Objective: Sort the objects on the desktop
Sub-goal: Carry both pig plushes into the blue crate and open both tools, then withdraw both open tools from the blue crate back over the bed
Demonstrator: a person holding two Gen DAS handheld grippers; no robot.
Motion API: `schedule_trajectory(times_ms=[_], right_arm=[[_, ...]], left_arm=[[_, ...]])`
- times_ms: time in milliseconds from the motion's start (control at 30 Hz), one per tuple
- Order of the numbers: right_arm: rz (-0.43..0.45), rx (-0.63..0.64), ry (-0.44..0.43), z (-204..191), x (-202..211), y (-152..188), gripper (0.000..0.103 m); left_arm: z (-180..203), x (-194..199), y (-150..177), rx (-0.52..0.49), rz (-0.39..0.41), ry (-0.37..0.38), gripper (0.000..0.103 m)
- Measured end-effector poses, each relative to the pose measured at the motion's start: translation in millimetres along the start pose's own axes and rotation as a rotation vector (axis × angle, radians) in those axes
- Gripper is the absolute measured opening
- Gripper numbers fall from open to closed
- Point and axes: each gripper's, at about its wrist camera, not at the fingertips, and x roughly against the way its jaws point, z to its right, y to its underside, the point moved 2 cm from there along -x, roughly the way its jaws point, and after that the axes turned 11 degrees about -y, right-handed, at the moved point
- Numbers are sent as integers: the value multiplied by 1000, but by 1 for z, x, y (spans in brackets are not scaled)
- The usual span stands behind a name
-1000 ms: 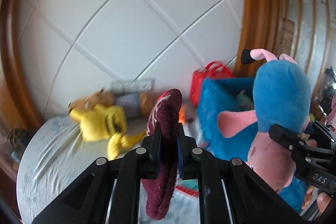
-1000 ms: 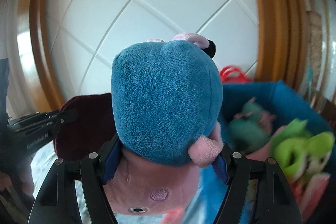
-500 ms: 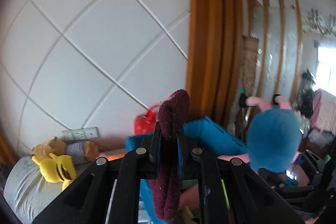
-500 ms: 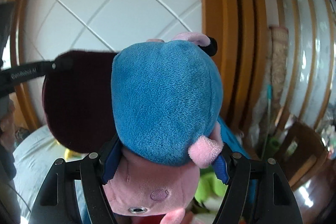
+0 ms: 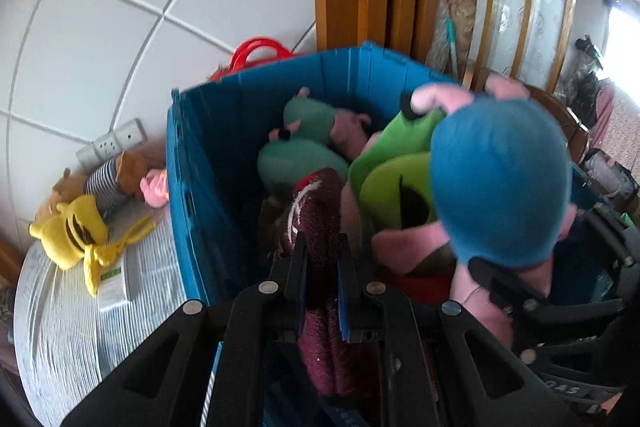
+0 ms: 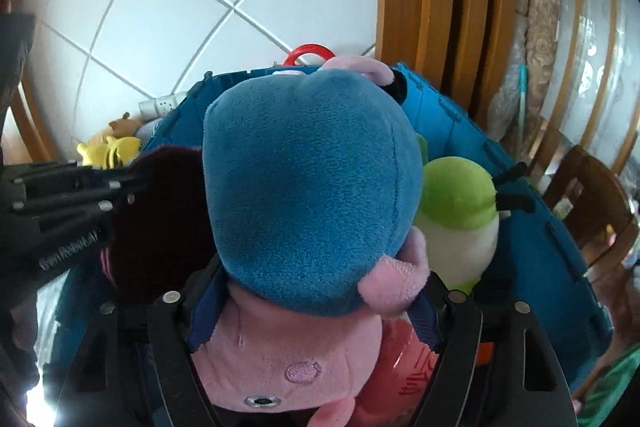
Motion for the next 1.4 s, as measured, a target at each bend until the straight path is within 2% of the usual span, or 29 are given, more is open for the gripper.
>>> schedule_trajectory(times_ms=[67,100,133,167,200,233,467,667,800,933,1133,1267,1400], right_arm=[[0,4,6,0,-5,4,86],[1,1,9,0,-5,6,87],[2,-2,11,-1,-5,7,88],[7,-6,14,-1,-4,5,93],[11,-9,18,-2,-4,4,96],[16,-13,22,-1,-3,2,101],[69,-41,61,0,21,-5,102],[131,-66,76,-19,35,-7,102],[182,-53,45,-58,42,-15,102],[193,3,20,-106,36,-20,102],[206,33,-32,-183,16,-17,102],[205,57,-63,-236,0,-9,102],[206,58,-89,-275,-13,1,102]], left_arm=[[0,4,6,8,-8,-2,16],[-2,5,7,12,-7,-1,26],[-3,7,9,17,-2,-2,45],[-5,11,10,21,7,-5,57],[-8,14,10,27,21,-9,75],[-11,17,12,35,41,-13,80],[-32,39,21,62,83,-13,80],[-71,52,32,115,86,-33,80],[-111,56,47,176,78,-51,80],[-162,62,69,251,92,-68,80],[-235,67,115,266,80,-155,80],[-279,67,146,280,60,-154,80],[-322,70,173,332,81,-143,80]])
